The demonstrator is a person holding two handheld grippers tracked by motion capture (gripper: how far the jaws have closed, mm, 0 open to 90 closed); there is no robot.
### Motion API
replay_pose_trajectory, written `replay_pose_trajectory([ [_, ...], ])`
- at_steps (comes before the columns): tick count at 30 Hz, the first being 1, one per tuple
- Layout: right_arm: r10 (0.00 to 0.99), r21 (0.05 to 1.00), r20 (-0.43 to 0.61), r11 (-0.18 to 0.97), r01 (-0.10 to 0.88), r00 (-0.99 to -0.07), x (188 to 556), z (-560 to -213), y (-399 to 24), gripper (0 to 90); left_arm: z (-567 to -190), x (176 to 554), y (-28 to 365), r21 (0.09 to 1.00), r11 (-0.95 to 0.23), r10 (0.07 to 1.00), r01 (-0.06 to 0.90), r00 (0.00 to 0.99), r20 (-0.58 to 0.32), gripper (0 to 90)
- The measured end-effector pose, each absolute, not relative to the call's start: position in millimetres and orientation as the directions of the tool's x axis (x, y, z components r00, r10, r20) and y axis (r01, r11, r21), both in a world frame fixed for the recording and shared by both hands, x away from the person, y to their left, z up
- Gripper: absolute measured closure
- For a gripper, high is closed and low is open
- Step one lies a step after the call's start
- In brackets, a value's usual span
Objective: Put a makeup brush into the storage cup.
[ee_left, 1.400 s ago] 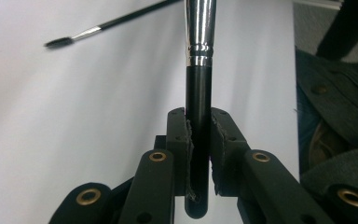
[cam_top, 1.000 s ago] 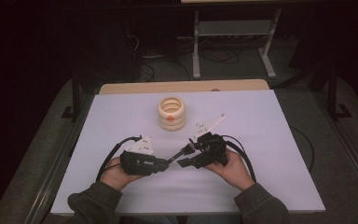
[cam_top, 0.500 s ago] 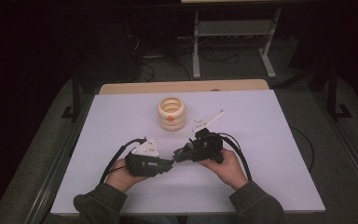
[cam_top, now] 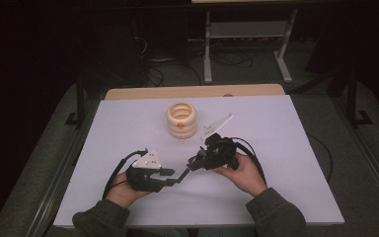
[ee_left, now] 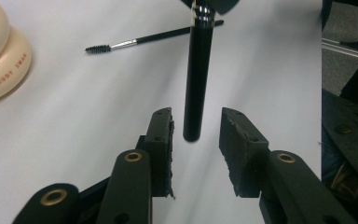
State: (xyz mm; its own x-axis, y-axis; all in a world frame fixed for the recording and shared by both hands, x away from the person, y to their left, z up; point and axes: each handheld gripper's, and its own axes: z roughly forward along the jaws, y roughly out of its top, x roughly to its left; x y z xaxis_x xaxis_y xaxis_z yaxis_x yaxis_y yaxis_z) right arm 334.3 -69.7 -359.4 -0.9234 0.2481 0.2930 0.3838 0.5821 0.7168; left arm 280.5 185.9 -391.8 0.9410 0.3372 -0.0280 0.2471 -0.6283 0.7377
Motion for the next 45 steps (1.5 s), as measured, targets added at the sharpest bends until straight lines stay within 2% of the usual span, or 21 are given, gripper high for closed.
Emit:
replay_pose_trajectory([
  [21,0.29,0.686,0.25,0.62,0.38,-0.924,351.9,-343.9,-69.6,74.7,-396.5,279.2,206.1,0.749,-0.595,0.407,0.293,0.913,-0.034,57.7],
  [27,0.313,0.683,0.257,0.61,0.401,-0.914,358.6,-332.2,-69.4,74.7,-396.3,280.4,209.4,0.75,-0.594,0.42,0.291,0.907,-0.019,56.5],
  [45,0.341,0.688,0.197,0.62,0.378,-0.919,384.3,-295.8,-65.1,74.8,-396.4,283.4,217.4,0.763,-0.569,0.44,0.307,0.897,-0.032,54.0],
])
